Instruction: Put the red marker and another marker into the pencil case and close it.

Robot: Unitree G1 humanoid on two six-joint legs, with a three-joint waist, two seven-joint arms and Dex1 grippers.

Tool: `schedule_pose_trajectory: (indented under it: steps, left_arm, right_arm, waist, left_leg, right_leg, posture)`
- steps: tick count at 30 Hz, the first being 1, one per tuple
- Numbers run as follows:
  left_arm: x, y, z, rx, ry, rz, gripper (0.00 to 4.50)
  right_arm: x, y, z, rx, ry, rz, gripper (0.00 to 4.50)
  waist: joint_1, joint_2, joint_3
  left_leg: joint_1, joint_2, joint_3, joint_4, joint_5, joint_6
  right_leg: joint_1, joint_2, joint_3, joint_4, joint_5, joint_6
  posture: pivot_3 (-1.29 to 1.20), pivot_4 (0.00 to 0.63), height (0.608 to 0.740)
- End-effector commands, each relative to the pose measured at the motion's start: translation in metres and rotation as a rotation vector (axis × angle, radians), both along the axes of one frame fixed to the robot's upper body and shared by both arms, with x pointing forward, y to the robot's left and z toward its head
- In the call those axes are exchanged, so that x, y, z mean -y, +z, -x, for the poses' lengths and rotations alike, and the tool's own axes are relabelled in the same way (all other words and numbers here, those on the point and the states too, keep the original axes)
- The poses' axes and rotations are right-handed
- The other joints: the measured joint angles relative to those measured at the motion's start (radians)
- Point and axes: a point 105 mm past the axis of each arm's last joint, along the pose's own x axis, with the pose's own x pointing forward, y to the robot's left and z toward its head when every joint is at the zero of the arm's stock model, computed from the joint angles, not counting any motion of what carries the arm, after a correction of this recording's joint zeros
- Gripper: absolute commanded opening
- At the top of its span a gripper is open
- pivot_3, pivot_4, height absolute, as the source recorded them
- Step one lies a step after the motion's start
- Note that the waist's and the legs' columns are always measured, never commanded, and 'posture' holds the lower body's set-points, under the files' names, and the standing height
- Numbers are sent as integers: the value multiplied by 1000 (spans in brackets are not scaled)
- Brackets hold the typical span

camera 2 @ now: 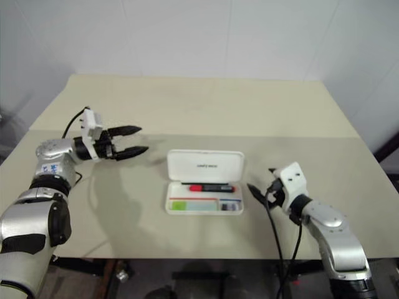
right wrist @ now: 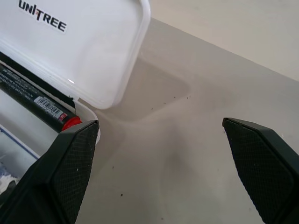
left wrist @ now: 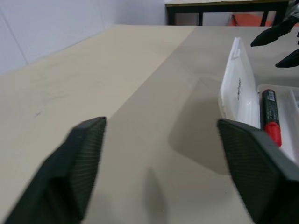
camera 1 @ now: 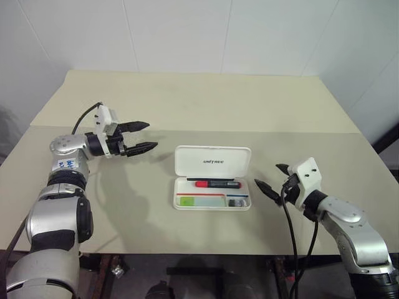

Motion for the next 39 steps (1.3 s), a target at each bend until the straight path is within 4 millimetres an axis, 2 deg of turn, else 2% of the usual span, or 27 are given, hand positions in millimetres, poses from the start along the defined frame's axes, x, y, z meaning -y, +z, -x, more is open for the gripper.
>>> schedule_pose_trajectory:
  steps: [1, 8, 15, 18, 26, 36, 39]
  left_arm:
    - [3, 9, -4, 6, 6, -12, 2593]
    - [8, 1, -16, -74, 85, -39, 110]
    - [14, -3, -32, -99, 197, -49, 47]
    - [21, -8, -33, -162, 183, -34, 47]
    - [56, -11, -35, -184, 98, 1, 47]
    - [86, -14, -6, -247, -235, -23, 47]
    - [90, -16, 5, -261, -340, -72, 47]
  right_arm:
    - [3, 29, 6, 111, 16, -22, 4500]
    - [-7, 45, 23, 163, 159, -144, 4500]
    - [-1, 47, 26, 180, 135, -121, 4500]
    - [2, 48, 28, 185, 119, -117, 4500]
    - [6, 47, 38, 191, 73, -114, 4500]
    - [11, 48, 44, 183, 79, -105, 4500]
    - [11, 50, 46, 175, 156, -119, 4500]
  waist:
    - [1, 0, 0]
    - [1, 0, 0]
    - [2, 0, 0]
    - [2, 0, 0]
    - [5, 0, 0]
    - [2, 0, 0]
    - [2, 0, 0]
  left_leg:
    - [0, 0, 0, 0, 0, 0]
    - [0, 0, 0, 0, 0, 0]
    - [0, 0, 0, 0, 0, 0]
    - [0, 0, 0, 1, 0, 0]
    - [0, 0, 0, 2, 0, 0]
    - [0, 0, 0, 2, 0, 0]
    - [0, 0, 0, 3, 0, 0]
  right_leg:
    - [0, 0, 0, 0, 0, 0]
    - [0, 0, 0, 0, 0, 1]
    - [0, 0, 0, 0, 0, 1]
    - [0, 0, 0, 1, 0, 1]
    - [0, 0, 0, 1, 0, 1]
    - [0, 0, 0, 1, 1, 2]
    - [0, 0, 0, 1, 1, 2]
  posture:
    - [0, 150, 740]
    - [0, 150, 740]
    - [0, 150, 740]
    - [0, 150, 740]
    - [0, 150, 740]
    - [0, 150, 740]
    - [0, 150, 740]
